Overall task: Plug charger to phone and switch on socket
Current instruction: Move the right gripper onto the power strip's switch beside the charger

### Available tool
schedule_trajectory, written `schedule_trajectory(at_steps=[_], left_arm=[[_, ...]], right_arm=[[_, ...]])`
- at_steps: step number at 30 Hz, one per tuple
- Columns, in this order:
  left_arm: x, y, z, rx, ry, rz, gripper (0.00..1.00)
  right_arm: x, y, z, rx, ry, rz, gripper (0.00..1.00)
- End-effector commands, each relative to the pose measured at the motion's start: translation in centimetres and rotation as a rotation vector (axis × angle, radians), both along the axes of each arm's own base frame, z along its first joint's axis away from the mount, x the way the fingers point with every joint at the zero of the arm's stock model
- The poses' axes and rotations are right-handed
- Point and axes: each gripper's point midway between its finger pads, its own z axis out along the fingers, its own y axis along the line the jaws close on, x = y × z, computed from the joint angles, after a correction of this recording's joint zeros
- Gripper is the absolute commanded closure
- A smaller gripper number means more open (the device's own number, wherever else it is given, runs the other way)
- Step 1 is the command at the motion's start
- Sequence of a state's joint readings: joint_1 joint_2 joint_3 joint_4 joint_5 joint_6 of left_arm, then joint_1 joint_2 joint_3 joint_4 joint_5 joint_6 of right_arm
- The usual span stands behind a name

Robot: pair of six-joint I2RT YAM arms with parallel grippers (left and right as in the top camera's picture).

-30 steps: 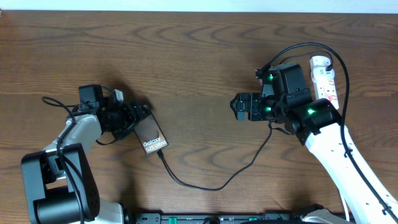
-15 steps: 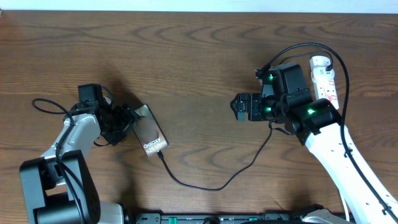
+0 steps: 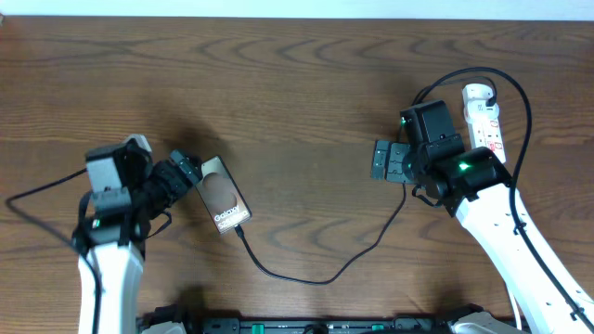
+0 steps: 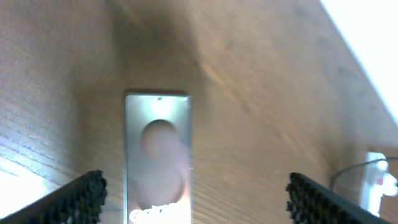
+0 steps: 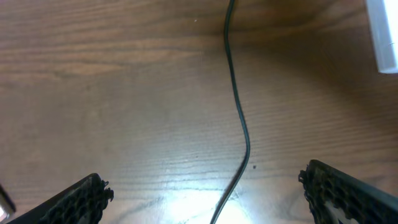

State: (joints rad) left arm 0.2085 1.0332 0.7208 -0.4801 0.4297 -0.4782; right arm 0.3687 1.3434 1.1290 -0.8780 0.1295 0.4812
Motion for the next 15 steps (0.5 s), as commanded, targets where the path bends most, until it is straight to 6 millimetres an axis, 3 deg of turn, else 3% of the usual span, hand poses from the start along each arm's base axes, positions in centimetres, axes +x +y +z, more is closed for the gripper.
schedule_trajectory(at_steps=[1,7,11,14,15], left_arm=[[-0.9,-1.1,3.8,-0.010,-0.130,-0.047,0.06],[-1.9,-2.8,5.1,-0.052,-0.175,-0.131,0.02],[-2.0,-2.9,5.0,-0.061,-0.169,-0.137,0.02],[-2.0,-2.9,5.0,-0.061,-0.168,-0.137,0.02],[-2.0,-2.9,5.0,-0.061,-0.168,-0.137,0.02]], right_arm=[[1.4,-1.5,1.2,-0.009,-0.063,-0.083,0.01],[3.7,-4.4,2.1,0.097,-0.110,-0.131,0.01],[5.5,-7.5,3.8,0.274,-0.183,-0.084,0.01],[6.4,-10.6,5.2,0.337,-0.265,-0.076,0.01],[6.9,-12.8,5.8,0.331,-0.318,-0.072,0.01]])
